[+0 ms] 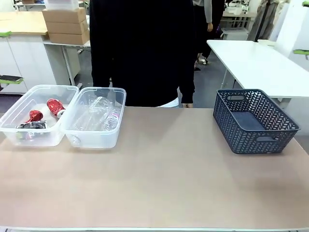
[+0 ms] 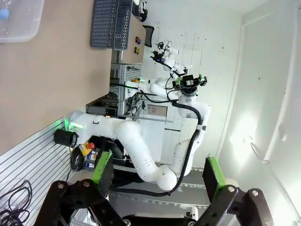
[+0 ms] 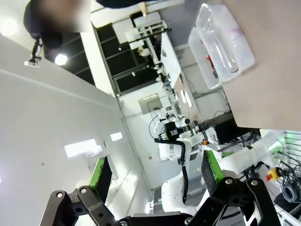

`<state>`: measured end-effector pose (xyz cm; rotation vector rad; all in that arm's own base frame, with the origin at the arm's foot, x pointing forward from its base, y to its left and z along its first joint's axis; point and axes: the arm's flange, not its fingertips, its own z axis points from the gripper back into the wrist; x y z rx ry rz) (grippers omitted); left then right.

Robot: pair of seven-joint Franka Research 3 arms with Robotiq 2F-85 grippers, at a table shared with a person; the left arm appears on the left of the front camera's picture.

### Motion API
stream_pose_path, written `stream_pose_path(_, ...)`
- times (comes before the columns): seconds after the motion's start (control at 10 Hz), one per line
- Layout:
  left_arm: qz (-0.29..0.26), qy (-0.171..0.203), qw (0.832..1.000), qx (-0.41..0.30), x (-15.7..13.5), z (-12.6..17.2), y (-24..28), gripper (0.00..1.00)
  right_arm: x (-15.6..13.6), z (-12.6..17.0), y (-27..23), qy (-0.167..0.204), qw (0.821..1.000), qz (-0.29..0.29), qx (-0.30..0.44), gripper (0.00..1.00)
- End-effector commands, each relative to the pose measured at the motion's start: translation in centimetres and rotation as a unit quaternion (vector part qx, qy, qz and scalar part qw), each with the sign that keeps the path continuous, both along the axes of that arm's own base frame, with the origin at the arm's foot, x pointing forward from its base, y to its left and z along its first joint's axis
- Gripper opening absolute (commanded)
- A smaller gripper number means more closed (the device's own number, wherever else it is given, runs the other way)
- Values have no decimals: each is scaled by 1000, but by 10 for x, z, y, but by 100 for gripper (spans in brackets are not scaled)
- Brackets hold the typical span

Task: Sort the waste into each basket.
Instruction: Release the Organizing box you were holding.

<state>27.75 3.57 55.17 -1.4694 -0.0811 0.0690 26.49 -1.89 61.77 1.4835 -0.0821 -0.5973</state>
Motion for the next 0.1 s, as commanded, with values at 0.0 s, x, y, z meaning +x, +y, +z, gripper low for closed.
stream_pose_path(0.0,-10,-12,1000,3,-1,-1,2,100,1,2,-4,-7,1000,6,-10,100)
